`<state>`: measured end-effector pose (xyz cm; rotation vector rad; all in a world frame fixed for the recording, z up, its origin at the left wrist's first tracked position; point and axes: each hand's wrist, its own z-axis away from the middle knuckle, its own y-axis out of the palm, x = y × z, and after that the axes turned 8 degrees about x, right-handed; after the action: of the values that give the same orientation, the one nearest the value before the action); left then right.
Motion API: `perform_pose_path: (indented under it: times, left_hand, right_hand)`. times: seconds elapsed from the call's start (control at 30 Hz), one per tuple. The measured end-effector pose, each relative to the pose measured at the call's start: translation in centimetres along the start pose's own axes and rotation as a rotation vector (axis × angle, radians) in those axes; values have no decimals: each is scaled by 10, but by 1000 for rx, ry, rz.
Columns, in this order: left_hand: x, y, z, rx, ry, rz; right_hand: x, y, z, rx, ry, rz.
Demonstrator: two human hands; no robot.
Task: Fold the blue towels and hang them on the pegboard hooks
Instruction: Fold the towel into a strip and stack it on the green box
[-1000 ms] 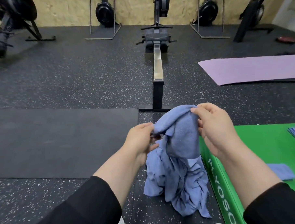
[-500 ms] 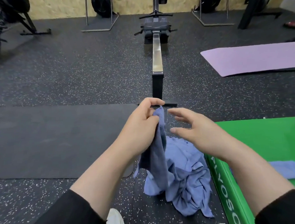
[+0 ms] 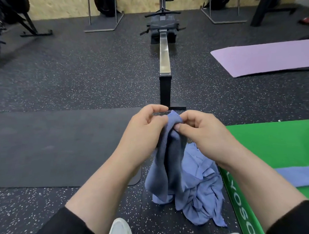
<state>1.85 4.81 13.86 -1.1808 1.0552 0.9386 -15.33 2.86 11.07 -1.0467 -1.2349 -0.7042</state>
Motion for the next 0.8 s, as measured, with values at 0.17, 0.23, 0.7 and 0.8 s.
perform_pose_path:
  times: [0.17, 0.23, 0.7, 0.8]
  left_hand:
    - [10, 2, 1, 37, 40, -162]
    - [11, 3, 0, -22, 77, -226]
    - [16, -17, -8, -158, 65, -294]
    - [11, 1, 1, 49, 55, -390]
  right_hand:
    - [4, 3, 4, -27, -10, 42]
    - [4, 4, 4, -31, 1, 40]
    - [0, -5, 3, -79, 60, 274]
    - [3, -1, 2, -75, 67, 251]
